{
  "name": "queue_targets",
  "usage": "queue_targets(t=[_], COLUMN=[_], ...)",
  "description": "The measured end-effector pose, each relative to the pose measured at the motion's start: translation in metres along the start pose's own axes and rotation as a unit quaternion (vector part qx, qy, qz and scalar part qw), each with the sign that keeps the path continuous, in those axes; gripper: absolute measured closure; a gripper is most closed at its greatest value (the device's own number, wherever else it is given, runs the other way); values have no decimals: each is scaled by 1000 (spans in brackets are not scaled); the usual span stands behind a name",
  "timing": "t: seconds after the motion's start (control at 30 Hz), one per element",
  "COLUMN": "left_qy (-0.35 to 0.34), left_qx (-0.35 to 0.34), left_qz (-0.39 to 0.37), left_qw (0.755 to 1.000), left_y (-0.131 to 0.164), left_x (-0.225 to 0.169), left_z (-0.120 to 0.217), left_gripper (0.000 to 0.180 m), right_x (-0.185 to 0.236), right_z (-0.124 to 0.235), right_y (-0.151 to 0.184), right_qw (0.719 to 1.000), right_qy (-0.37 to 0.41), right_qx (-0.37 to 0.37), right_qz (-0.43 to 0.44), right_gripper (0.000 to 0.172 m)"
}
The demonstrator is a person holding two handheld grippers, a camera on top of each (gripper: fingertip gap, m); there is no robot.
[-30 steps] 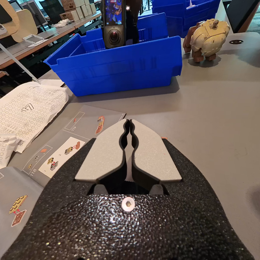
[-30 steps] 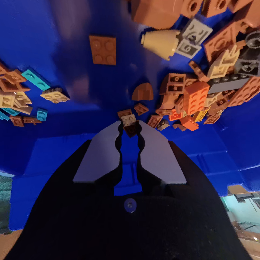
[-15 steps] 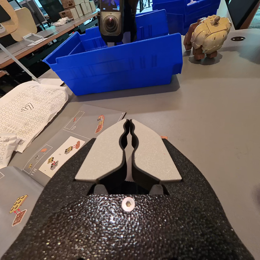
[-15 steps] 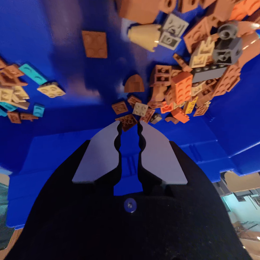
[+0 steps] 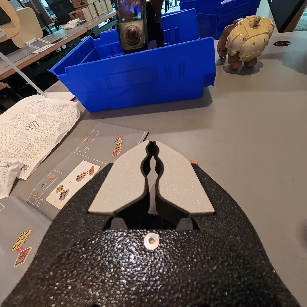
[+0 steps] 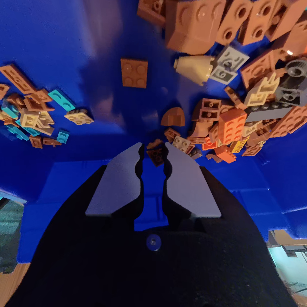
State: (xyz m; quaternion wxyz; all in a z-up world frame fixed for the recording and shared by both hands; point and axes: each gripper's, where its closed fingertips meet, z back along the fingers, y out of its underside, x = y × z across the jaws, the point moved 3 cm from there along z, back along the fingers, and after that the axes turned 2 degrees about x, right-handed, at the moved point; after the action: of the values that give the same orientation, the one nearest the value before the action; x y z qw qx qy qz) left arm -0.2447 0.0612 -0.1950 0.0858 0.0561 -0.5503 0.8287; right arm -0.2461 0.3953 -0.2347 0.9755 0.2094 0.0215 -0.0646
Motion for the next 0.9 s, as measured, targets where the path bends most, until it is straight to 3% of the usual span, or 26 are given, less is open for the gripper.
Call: queue_targets(t=[0.33, 0.4, 0.7, 0.9], left_qy=[1, 0, -3, 21], left_qx=[3, 4, 4, -25], left_qz=[-3, -4, 0, 35], left_qw=[1000, 1000, 1000, 999], left_y=[1, 1, 2, -6], left_x=[0, -1, 0, -2], left_z=[0, 0, 1, 4], left_gripper=[180, 180, 180, 180], right_x=[-1, -2, 17, 36], right_z=[0, 4, 40, 97], right_y=[-1, -3, -10, -33], right_qw=[1000, 1000, 980, 927], right_qy=[-8, 10, 39, 42], right_qx=[-1, -18, -157, -333], right_qz=[-8, -22, -112, -167], right_gripper=[155, 167, 171, 171])
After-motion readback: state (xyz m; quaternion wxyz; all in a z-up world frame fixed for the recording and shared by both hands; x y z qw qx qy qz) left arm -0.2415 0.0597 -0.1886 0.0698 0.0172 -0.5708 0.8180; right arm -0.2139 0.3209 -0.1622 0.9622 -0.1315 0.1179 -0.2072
